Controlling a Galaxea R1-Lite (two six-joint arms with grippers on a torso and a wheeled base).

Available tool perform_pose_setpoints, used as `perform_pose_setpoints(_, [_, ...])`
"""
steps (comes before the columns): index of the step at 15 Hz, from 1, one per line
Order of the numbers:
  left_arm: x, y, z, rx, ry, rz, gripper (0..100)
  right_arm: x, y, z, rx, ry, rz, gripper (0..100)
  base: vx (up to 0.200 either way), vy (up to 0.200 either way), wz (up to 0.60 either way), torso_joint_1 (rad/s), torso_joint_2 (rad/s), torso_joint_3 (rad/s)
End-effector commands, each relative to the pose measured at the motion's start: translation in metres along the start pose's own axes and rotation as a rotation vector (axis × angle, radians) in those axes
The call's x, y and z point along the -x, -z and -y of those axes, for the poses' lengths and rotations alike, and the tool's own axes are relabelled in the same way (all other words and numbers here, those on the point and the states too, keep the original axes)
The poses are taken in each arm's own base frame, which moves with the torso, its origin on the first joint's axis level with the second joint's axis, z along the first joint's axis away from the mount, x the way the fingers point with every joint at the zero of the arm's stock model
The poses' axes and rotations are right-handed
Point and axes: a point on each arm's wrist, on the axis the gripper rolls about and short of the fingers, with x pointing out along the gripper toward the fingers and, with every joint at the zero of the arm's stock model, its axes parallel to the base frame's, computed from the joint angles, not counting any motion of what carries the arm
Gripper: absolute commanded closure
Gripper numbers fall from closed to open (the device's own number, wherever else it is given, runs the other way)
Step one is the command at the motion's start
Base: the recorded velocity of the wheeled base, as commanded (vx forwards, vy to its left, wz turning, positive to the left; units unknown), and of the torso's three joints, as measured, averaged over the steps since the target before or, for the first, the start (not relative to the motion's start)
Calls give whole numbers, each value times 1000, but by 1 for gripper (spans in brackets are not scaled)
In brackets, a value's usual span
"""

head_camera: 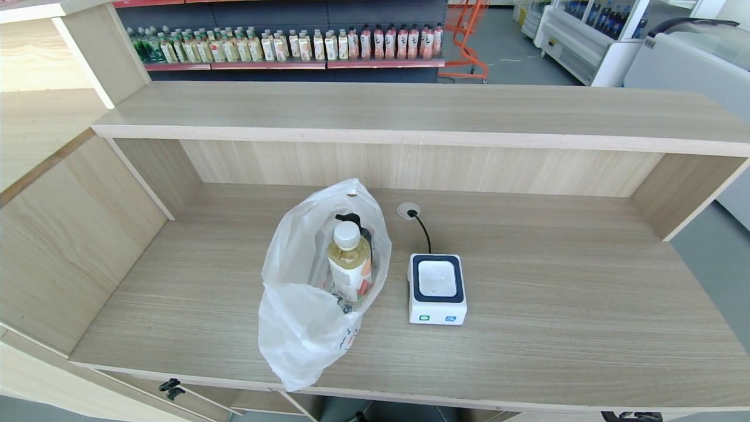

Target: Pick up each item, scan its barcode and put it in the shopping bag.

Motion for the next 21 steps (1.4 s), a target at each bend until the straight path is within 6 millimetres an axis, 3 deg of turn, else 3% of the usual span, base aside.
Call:
perform_pose_setpoints(1, [0,0,0,0,-1,0,0,6,11,0,-8,5,56,0,0,0,0,0,0,0])
perform_pose_setpoints(2, [0,0,0,-1,-1,0,0,8,12,1,28,-84,78,0,0,0,0,0,0,0])
perform_pose_setpoints(21, [0,0,0,0,-1,0,0,12,13,0,-8,-42,124,0,0,0,0,0,0,0])
